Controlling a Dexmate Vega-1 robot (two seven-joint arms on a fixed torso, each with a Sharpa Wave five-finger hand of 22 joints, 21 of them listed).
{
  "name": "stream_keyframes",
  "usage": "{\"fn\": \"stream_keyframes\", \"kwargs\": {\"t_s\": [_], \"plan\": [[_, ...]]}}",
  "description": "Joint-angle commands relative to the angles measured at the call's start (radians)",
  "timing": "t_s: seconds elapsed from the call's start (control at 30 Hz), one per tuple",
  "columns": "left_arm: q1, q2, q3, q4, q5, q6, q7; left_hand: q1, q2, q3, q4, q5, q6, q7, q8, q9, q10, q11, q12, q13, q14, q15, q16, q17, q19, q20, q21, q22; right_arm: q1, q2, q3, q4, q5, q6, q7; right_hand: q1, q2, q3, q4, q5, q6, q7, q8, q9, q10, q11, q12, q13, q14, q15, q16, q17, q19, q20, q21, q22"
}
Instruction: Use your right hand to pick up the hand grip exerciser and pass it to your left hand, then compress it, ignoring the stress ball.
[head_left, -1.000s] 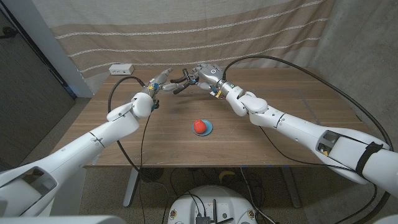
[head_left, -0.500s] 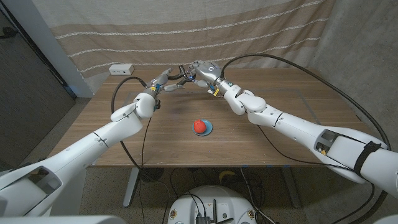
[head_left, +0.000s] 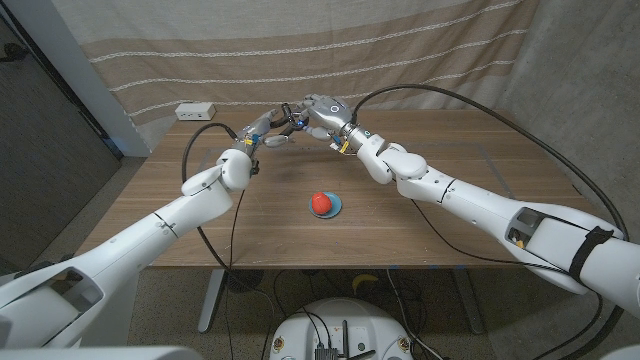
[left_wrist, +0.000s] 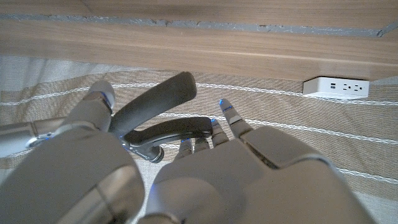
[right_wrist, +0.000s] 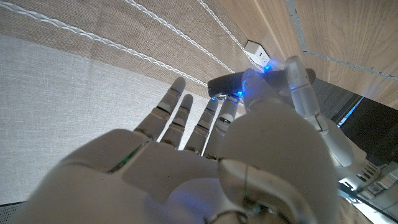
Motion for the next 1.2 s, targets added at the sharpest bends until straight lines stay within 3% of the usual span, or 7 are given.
{"fn": "stream_keyframes", "kwargs": {"t_s": [0.03, 0.2, 0.37, 0.6, 0.77, 0.83, 1.2], "plan": [[0.012, -0.01, -0.01, -0.005, -0.003, 0.003, 0.021, 0.085, 0.048, 0.024, -0.002, 0.004, 0.059, 0.015, 0.02, 0.003, 0.069, -0.001, 0.02, 0.001, 0.067, -0.01, 0.01, -0.001, 0.047, 0.003, 0.009, 0.005, -0.01, -0.007, 0.011, -0.015, -0.009, 0.033, -0.014, 0.0, 0.001, 0.006, -0.002, 0.008, 0.098, 0.023, 0.077, 0.086, 0.013, 0.001, -0.007, 0.006, 0.01, -0.177, -0.004, 0.003, -0.004, -0.058, 0.004, 0.002], [0.017, -0.017, -0.016, 0.004, -0.006, -0.018, 0.043, 0.17, 0.094, 0.033, -0.004, 0.006, 0.134, 0.035, 0.034, 0.004, 0.168, -0.008, 0.038, -0.001, 0.164, -0.037, 0.017, -0.002, 0.109, 0.003, 0.02, 0.006, -0.009, -0.003, 0.013, 0.0, -0.009, 0.042, -0.024, 0.001, 0.002, 0.005, -0.001, 0.009, 0.097, 0.023, 0.077, 0.086, 0.014, 0.001, -0.007, 0.006, 0.01, -0.178, -0.004, 0.004, -0.004, -0.058, 0.004, 0.002], [0.021, -0.027, -0.02, 0.01, -0.007, -0.022, 0.063, 0.289, 0.179, 0.048, -0.009, 0.003, 0.225, 0.057, 0.042, 0.007, 0.269, -0.001, 0.054, -0.001, 0.258, -0.071, 0.02, -0.001, 0.177, -0.018, 0.042, 0.011, -0.008, 0.003, 0.013, 0.017, -0.013, 0.046, -0.045, -0.001, 0.003, 0.005, 0.0, 0.009, 0.096, 0.023, 0.076, 0.084, 0.015, 0.001, -0.008, 0.006, 0.013, -0.177, -0.005, 0.004, -0.003, -0.056, 0.005, 0.002], [0.018, -0.042, -0.019, 0.015, 0.002, -0.002, 0.086, 0.416, 0.259, 0.078, -0.018, -0.003, 0.254, 0.061, 0.027, 0.011, 0.297, -0.012, 0.049, 0.0, 0.302, -0.099, 0.012, 0.0, 0.225, -0.051, 0.076, 0.021, -0.006, 0.017, 0.015, 0.046, -0.011, 0.038, -0.083, -0.003, 0.005, 0.007, 0.0, 0.01, 0.094, 0.023, 0.074, 0.081, 0.019, 0.001, -0.008, 0.007, 0.019, -0.177, -0.006, 0.004, -0.001, -0.055, 0.006, 0.001], [0.014, -0.046, -0.021, 0.021, -0.008, -0.003, 0.083, 0.54, 0.272, 0.107, -0.016, -0.006, 0.271, 0.058, 0.009, 0.014, 0.318, -0.015, 0.046, 0.002, 0.354, -0.149, 0.014, 0.008, 0.323, -0.09, 0.144, 0.029, -0.003, 0.034, 0.018, 0.078, 0.001, 0.032, -0.125, -0.004, 0.004, 0.007, 0.0, 0.011, 0.092, 0.022, 0.073, 0.08, 0.021, 0.001, -0.008, 0.007, 0.021, -0.178, -0.007, 0.003, 0.001, -0.053, 0.007, 0.001], [0.014, -0.049, -0.023, 0.026, -0.014, -0.008, 0.084, 0.584, 0.282, 0.131, -0.009, -0.006, 0.293, 0.059, 0.009, 0.016, 0.335, -0.015, 0.048, 0.002, 0.381, -0.145, 0.018, 0.012, 0.371, -0.103, 0.178, 0.033, -0.002, 0.041, 0.018, 0.092, 0.002, 0.024, -0.145, -0.004, 0.005, 0.007, 0.0, 0.01, 0.089, 0.023, 0.073, 0.08, 0.022, 0.001, -0.008, 0.007, 0.022, -0.178, -0.007, 0.004, 0.0, -0.053, 0.007, 0.001], [0.017, -0.063, -0.042, 0.05, -0.051, -0.049, 0.107, 0.651, 0.286, 0.184, 0.028, -0.007, 0.449, 0.073, 0.032, 0.021, 0.475, -0.023, 0.08, 0.006, 0.528, -0.186, 0.055, 0.028, 0.5, -0.178, 0.312, 0.045, 0.012, 0.065, 0.0, 0.163, 0.01, 0.027, -0.275, -0.006, 0.012, 0.001, 0.001, 0.005, 0.079, 0.015, 0.069, 0.078, 0.023, 0.001, -0.011, 0.008, 0.026, -0.18, 0.002, 0.015, 0.003, -0.047, 0.009, 0.001]]}}
